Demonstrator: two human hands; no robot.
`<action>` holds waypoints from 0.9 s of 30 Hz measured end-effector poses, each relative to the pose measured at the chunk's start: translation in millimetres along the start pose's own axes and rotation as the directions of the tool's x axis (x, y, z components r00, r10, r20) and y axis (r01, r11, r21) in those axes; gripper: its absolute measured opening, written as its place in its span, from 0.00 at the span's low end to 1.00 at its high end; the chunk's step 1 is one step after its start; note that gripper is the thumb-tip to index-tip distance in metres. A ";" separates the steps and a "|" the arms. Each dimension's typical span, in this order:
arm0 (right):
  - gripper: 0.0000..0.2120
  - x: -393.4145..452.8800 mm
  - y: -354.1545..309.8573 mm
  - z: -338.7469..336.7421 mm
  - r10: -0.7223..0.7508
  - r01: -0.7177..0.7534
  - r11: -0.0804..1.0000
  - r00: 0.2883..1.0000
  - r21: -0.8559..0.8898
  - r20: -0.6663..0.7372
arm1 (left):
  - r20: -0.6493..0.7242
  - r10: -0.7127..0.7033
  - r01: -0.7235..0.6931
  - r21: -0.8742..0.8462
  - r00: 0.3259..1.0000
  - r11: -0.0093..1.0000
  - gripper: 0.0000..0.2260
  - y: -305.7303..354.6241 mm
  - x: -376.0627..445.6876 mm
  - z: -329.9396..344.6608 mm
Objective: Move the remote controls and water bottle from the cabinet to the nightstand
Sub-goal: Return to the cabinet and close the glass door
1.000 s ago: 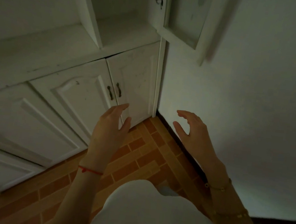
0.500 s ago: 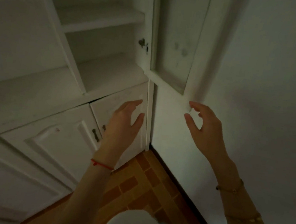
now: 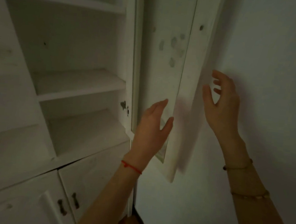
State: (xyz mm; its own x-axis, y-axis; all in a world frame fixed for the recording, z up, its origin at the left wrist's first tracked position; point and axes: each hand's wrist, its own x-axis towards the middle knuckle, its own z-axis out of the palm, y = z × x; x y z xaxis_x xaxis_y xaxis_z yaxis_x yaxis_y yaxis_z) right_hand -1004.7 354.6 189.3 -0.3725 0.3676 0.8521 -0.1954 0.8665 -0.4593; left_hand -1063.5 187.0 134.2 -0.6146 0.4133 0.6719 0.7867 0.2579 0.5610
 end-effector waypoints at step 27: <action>0.18 46.8 -34.1 34.1 -0.169 0.169 0.986 0.985 -0.001 0.026 | -0.062 -0.019 0.021 0.038 0.998 0.999 0.34 3.3 4.9 32.3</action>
State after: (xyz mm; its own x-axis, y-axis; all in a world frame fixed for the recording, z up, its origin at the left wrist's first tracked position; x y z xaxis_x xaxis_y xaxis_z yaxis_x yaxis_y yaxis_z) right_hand -1046.4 330.7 236.3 -0.3578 0.2071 0.9105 -0.2546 0.9165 -0.3085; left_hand -1062.0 218.1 123.7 -0.6317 0.3532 0.6901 0.7751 0.2991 0.5565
